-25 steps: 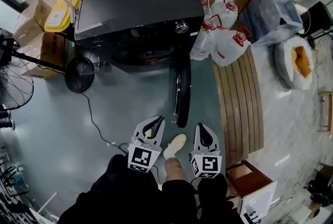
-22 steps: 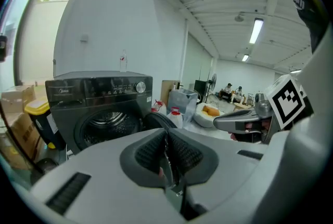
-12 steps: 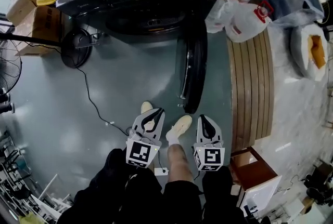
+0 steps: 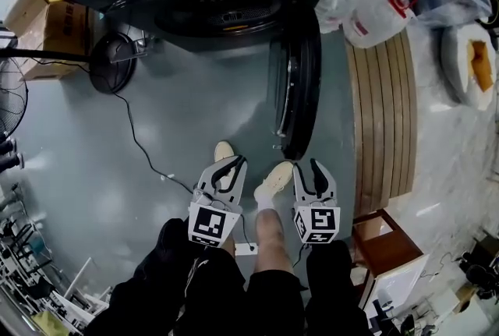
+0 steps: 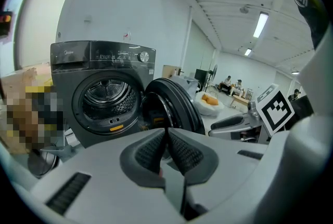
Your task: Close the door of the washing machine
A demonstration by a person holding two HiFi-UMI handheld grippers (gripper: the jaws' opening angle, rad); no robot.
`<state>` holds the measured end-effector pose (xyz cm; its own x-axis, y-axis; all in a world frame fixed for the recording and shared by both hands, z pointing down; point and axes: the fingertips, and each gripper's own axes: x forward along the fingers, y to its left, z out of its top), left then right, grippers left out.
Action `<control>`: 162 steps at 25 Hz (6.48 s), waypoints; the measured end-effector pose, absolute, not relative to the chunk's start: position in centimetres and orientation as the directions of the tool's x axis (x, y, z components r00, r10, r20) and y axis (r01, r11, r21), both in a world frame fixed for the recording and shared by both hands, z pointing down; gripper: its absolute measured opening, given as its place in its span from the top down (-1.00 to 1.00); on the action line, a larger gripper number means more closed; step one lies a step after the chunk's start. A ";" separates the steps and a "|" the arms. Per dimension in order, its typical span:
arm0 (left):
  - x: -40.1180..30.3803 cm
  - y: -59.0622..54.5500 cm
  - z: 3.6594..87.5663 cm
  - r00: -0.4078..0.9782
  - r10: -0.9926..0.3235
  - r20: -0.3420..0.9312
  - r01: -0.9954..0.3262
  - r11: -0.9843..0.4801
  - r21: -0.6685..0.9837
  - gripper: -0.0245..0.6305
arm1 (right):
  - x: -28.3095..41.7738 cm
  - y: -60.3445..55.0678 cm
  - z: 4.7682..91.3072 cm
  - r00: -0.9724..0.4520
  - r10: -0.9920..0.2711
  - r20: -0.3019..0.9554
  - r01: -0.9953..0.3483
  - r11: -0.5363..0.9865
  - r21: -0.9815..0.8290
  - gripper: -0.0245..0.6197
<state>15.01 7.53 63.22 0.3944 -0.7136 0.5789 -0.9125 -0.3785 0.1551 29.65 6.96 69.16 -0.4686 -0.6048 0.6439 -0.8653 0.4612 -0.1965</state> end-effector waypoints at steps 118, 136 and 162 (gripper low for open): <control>-27.0 -5.3 64.3 -0.195 -0.777 0.599 -0.944 0.314 0.100 0.82 | -17.9 -13.9 72.9 -0.678 -0.305 0.669 -0.653 0.669 -0.356 0.79; -28.9 -6.2 65.3 -0.254 -0.775 0.578 -0.911 0.392 0.126 0.82 | -21.3 -19.3 73.3 -0.675 -0.329 0.660 -0.613 0.748 -0.253 0.87; -29.8 -6.3 59.8 -0.225 -0.810 0.542 -0.940 0.326 0.097 0.82 | -22.3 -20.5 68.9 -0.686 -0.379 0.621 -0.639 0.722 -0.265 0.87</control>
<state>-29.78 -6.32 59.84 -0.2251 -0.8096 0.5421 -0.9403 0.3263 0.0969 -22.28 -20.49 68.89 -0.6861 -0.3795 0.6207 -0.6391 0.7220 -0.2650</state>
